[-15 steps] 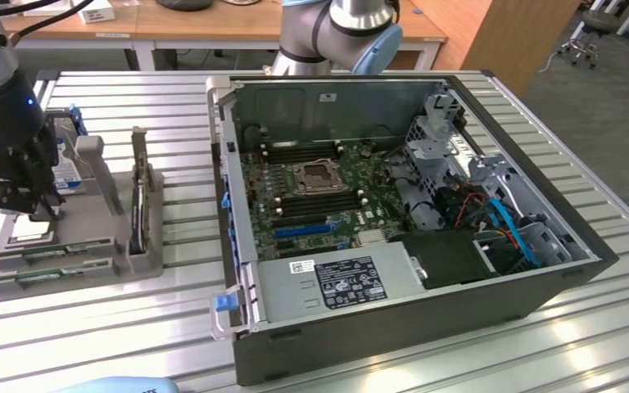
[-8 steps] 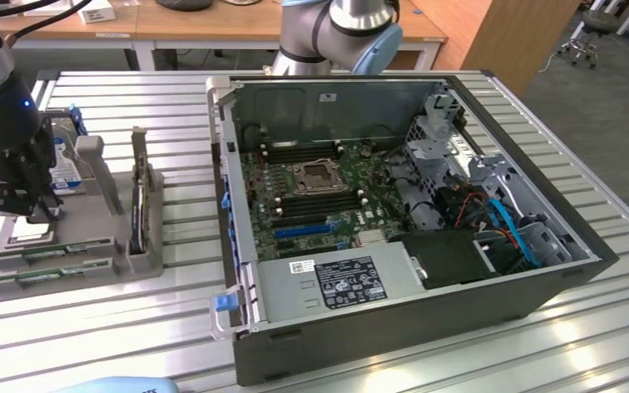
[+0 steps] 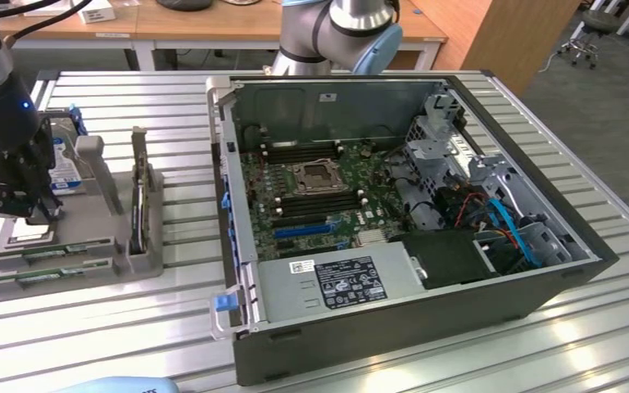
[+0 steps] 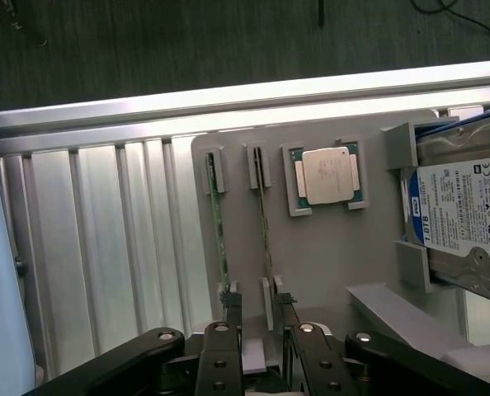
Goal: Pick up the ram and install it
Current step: 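Pick up the ram and move it above insertion slot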
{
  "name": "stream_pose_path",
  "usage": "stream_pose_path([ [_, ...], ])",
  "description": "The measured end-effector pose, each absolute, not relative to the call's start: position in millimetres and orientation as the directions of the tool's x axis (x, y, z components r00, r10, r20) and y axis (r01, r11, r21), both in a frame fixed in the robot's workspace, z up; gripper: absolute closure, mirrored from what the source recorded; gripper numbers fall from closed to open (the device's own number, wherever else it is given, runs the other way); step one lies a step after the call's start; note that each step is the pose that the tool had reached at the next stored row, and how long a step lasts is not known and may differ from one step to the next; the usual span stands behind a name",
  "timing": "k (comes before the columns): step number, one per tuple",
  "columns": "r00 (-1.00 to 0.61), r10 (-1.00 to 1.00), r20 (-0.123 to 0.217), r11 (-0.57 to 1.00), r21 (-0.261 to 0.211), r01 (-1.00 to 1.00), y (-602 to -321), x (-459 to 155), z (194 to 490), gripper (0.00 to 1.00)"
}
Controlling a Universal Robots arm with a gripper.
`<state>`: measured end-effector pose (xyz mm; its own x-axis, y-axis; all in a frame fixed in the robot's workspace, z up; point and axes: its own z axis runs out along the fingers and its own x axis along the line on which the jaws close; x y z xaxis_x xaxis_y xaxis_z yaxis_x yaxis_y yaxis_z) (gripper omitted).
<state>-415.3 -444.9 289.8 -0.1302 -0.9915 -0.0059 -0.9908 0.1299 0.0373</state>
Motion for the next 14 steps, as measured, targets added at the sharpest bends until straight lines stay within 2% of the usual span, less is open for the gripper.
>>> stream_pose_path([
  [14, -0.107, -0.994, -0.006, 0.106, 0.037, -0.994, -446.2, -415.6, 289.8, 0.71],
])
